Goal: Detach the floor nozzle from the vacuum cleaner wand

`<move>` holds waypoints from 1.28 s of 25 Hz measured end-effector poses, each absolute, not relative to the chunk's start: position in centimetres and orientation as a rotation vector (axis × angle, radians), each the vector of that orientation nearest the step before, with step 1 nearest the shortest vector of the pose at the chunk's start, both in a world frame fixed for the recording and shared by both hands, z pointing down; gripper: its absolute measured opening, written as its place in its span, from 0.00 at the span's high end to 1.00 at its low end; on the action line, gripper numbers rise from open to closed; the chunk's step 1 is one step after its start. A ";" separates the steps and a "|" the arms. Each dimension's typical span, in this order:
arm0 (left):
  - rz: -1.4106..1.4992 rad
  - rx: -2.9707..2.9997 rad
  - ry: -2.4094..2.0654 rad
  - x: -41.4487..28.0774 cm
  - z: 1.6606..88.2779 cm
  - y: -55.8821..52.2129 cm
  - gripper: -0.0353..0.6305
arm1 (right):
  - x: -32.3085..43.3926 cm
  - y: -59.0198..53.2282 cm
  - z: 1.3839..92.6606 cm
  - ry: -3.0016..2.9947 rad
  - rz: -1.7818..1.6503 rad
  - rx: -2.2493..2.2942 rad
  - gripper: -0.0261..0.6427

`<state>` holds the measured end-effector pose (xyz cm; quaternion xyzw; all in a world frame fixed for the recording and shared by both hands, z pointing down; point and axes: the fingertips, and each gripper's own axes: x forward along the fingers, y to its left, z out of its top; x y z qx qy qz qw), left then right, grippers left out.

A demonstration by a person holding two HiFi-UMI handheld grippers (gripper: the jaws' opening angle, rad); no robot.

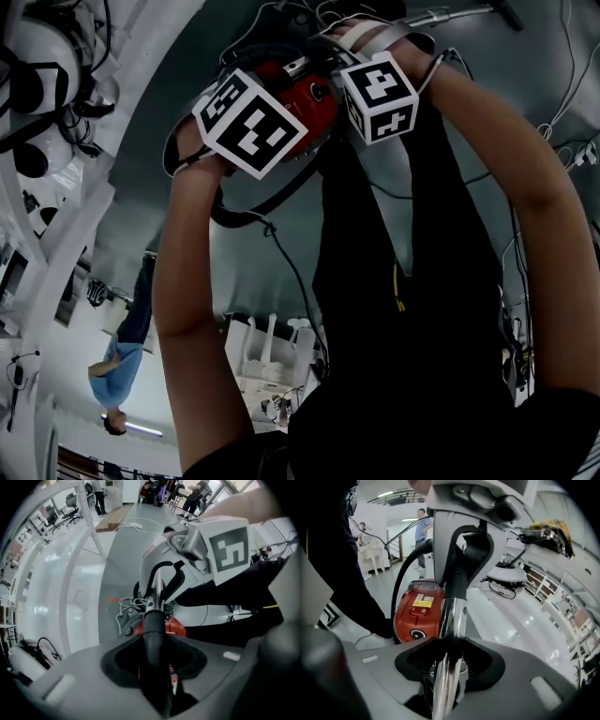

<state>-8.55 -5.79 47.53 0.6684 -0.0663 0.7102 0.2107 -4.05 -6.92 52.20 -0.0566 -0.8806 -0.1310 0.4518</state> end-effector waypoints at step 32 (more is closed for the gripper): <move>1.896 1.671 -0.290 -15.0 45.3 -2.3 0.73 | -3.5 -6.3 54.9 -2.164 -0.143 -0.175 0.71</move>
